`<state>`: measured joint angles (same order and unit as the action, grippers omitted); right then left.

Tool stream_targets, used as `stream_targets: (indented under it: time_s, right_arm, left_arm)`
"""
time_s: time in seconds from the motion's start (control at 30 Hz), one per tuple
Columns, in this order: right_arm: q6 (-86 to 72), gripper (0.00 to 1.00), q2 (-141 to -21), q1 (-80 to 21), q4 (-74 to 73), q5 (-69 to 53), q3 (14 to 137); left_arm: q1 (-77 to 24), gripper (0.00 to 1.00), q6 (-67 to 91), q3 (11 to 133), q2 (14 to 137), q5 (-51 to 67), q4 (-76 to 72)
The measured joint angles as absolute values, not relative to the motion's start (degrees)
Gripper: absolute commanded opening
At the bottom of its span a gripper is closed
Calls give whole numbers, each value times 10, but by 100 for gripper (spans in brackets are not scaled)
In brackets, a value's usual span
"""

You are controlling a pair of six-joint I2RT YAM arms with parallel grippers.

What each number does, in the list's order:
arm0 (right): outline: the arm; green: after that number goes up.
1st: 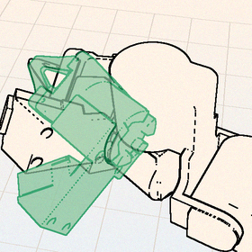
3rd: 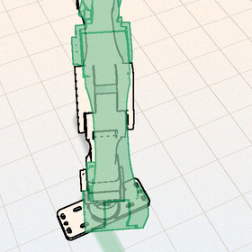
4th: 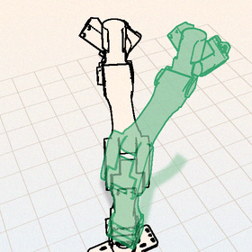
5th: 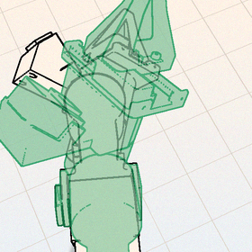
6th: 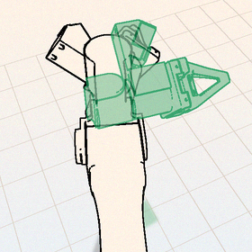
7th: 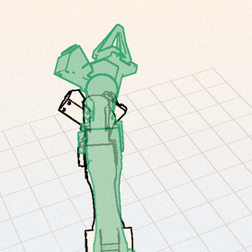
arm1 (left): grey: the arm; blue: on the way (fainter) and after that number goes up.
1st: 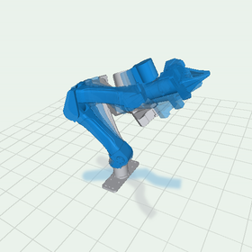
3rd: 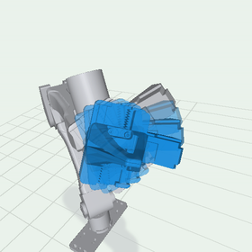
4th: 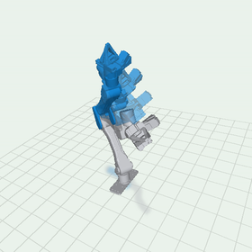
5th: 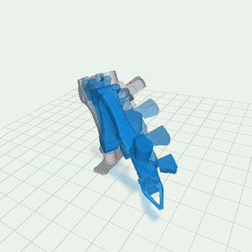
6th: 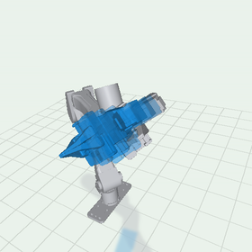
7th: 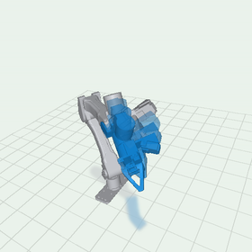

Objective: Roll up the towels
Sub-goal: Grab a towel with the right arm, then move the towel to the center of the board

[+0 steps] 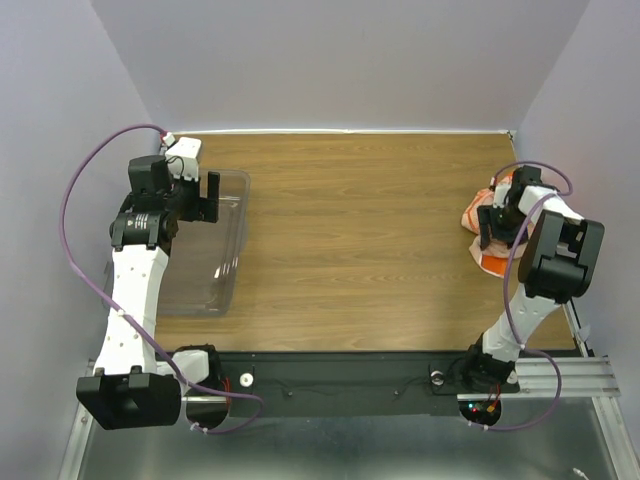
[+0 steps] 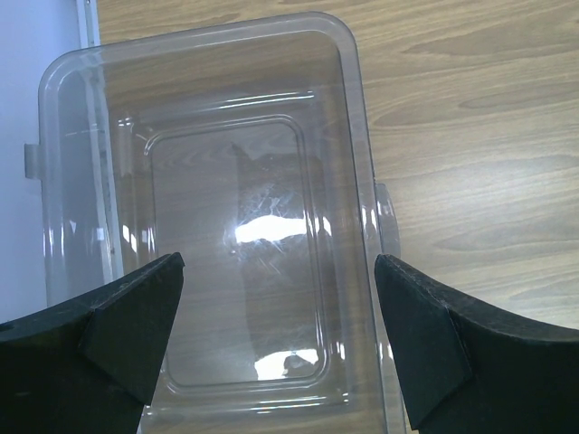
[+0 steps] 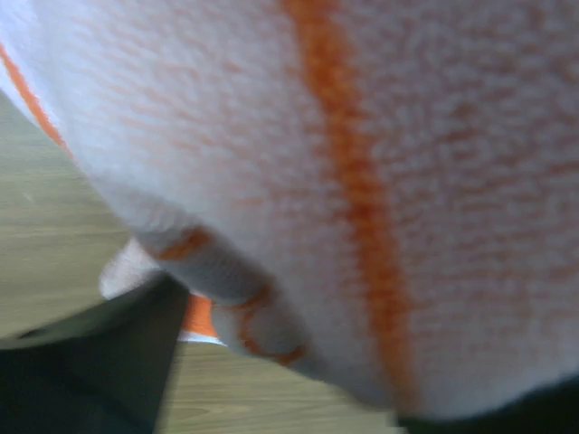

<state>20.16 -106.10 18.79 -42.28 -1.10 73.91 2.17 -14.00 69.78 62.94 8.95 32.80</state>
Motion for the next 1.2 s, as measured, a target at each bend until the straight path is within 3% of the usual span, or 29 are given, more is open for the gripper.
stream_targets:
  time_s: [0.03,0.07,0.13,0.17,0.37,0.5,0.63,0.8,0.83,0.93,0.97,1.0,1.13,1.2]
  right_arm:
    - [200,53,-1068,188,-423,-19,742]
    - [195,34,-1074,188,-423,-30,746]
    - [193,8,-1074,186,-424,-54,751]
    - [189,1,-1072,186,-426,-65,754]
    - [170,0,-1017,101,-462,-165,773]
    - [137,1,-965,4,-502,-272,867]
    - [106,1,-925,-3,-504,-353,943]
    - [86,1,-895,12,-487,-425,883]
    - [81,1,-895,14,-479,-431,848]
    - [70,25,-929,14,-468,-452,742]
    - [72,35,-945,14,-469,-454,717]
    - [71,59,-959,15,-471,-454,698]
    - [81,76,-973,30,-475,-413,664]
    - [83,77,-954,37,-472,-370,673]
  left_arm:
    - [22,99,-140,698,629,90,328]
    - [22,99,-140,698,629,92,328]
    - [22,99,-140,698,629,98,328]
    - [22,99,-140,698,629,102,328]
    - [19,99,-139,701,634,155,327]
    - [7,99,-145,735,656,192,328]
    - [-8,99,-162,776,669,231,325]
    - [-68,99,-189,792,680,281,321]
    - [-80,99,-191,792,684,285,320]
    - [-143,92,-206,784,710,286,311]
    - [-157,91,-210,778,716,284,310]
    - [-176,89,-216,770,724,282,308]
    - [-218,85,-218,753,756,287,302]
    - [-221,84,-208,753,771,292,291]
